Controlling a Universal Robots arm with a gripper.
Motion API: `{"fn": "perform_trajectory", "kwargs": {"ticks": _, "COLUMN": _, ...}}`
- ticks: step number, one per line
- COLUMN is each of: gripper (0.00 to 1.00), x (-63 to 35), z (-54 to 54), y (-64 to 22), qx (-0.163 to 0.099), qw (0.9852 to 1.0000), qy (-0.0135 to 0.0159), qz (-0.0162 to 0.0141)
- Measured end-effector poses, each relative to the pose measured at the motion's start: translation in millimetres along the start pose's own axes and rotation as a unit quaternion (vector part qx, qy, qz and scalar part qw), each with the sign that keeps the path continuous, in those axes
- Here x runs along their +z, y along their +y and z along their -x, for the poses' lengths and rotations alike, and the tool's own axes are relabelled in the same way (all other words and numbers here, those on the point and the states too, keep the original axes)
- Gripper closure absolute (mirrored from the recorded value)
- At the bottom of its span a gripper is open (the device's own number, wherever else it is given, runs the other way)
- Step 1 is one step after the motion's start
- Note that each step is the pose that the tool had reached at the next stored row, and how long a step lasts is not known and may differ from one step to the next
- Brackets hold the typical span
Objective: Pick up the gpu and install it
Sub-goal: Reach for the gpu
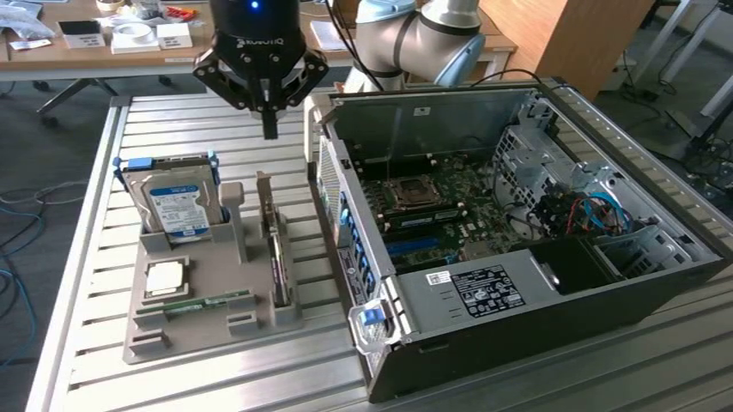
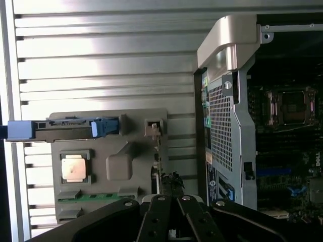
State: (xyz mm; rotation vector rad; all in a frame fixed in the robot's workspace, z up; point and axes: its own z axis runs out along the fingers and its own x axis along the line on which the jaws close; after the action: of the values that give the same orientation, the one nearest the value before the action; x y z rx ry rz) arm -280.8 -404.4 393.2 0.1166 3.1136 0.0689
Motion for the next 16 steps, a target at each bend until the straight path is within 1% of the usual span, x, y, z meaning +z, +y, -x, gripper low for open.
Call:
{"fn": "perform_trajectory", "kwargs": {"ticks": 5, "gripper": 0.89, "x": -0.2, "z": -1.6, "y": -3.6, "qx": 0.000, "qw": 1.0000, "qy": 0.0000, "qz": 0.0000}}
{"fn": "perform_trajectory", "kwargs": {"ticks": 12, "gripper": 0.89, "x": -0.7, "z": -1.9, "y": -15.0, "qx": 0.000, "qw": 1.0000, "qy": 0.0000, "qz": 0.0000}}
{"fn": "perform_trajectory", "kwargs": {"ticks": 16, "gripper": 0.89, "x": -0.9, "z": -2.3, "y": -19.4, "qx": 0.000, "qw": 1.0000, "qy": 0.0000, "qz": 0.0000}}
